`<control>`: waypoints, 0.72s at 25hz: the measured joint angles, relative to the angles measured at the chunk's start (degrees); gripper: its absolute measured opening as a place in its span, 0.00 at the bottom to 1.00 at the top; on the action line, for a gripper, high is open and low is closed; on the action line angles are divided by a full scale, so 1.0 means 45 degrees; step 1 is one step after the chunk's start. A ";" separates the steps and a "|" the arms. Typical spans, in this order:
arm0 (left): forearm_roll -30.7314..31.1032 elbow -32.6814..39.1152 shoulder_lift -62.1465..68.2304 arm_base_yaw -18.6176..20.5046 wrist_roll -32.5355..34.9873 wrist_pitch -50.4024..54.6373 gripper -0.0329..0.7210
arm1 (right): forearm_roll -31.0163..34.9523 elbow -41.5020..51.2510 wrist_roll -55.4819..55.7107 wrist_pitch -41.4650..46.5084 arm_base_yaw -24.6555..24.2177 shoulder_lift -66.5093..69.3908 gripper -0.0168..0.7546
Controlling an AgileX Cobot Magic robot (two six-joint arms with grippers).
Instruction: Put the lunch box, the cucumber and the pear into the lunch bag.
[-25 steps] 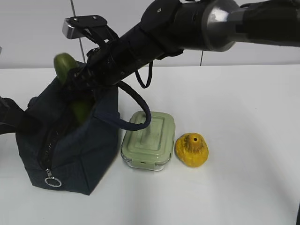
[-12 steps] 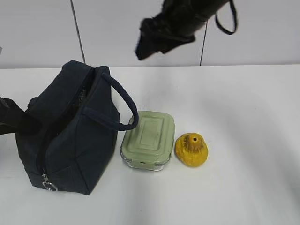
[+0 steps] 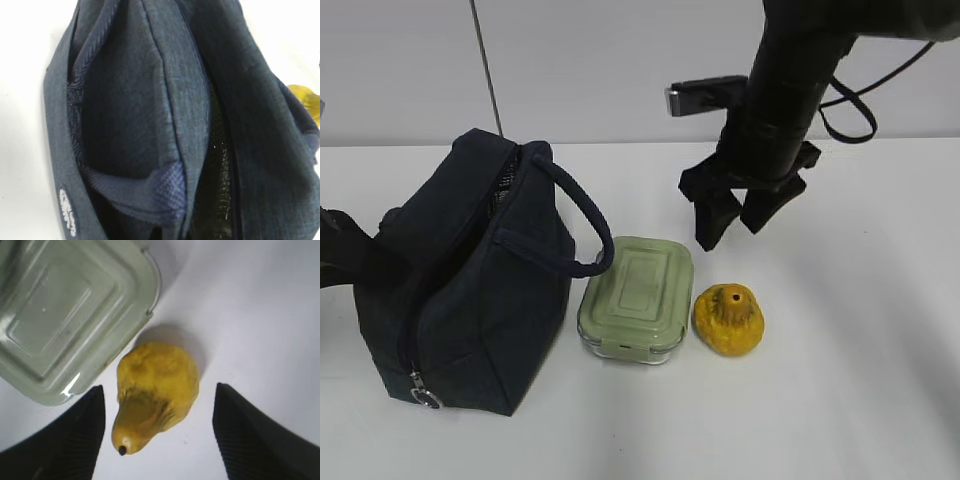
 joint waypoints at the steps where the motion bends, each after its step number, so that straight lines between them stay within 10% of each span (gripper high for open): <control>1: 0.0000 0.0000 0.0000 0.0000 0.0000 0.0000 0.02 | 0.0000 0.0223 0.0027 0.0000 0.0035 0.0000 0.70; 18: 0.0000 0.0000 0.0000 0.0000 0.0000 0.0014 0.02 | -0.2121 0.1831 0.0932 -0.0048 0.1458 0.0097 0.56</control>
